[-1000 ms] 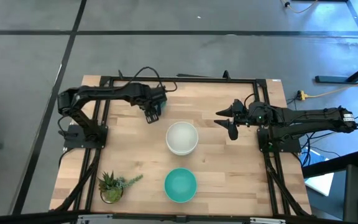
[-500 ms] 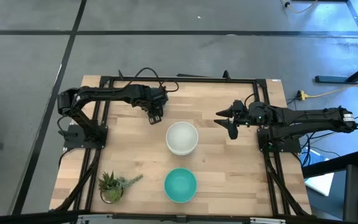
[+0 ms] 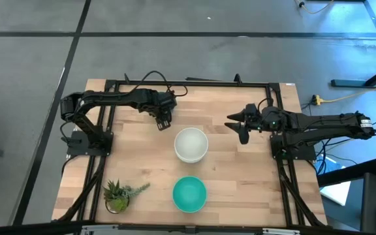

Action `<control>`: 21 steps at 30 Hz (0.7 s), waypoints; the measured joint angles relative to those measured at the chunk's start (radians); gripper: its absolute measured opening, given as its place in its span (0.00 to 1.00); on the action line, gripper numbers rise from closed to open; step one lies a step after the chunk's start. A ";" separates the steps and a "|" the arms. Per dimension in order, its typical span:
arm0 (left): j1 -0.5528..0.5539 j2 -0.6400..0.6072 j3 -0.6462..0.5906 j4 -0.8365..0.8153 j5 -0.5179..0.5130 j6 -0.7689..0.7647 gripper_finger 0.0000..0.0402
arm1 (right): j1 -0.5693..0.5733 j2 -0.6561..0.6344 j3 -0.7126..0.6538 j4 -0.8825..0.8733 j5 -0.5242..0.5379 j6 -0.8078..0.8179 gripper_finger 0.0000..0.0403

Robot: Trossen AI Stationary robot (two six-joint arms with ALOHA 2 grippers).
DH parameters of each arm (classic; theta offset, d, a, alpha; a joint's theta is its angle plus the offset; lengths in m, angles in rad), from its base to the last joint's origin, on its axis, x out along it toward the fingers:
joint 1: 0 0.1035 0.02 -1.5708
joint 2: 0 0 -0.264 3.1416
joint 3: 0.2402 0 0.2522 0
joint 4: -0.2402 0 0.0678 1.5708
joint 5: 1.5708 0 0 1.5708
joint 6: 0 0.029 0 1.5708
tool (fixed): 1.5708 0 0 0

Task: Nest bowls inside each other
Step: Stack the blue bowl on the white bowl

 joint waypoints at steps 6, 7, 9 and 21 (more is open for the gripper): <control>-0.025 0.010 0.000 -0.033 -0.003 0.068 0.41 | 0.000 0.000 0.000 0.039 0.036 0.046 0.51; -0.029 0.016 0.000 -0.031 -0.002 0.078 0.40 | 0.000 0.000 0.000 0.046 0.036 0.045 0.51; -0.035 0.025 -0.001 -0.032 -0.001 0.083 0.40 | 0.000 0.000 0.000 0.054 0.037 0.044 0.51; -0.039 0.041 -0.001 -0.044 0.003 0.111 0.40 | -0.002 0.000 0.000 0.054 0.063 0.023 0.51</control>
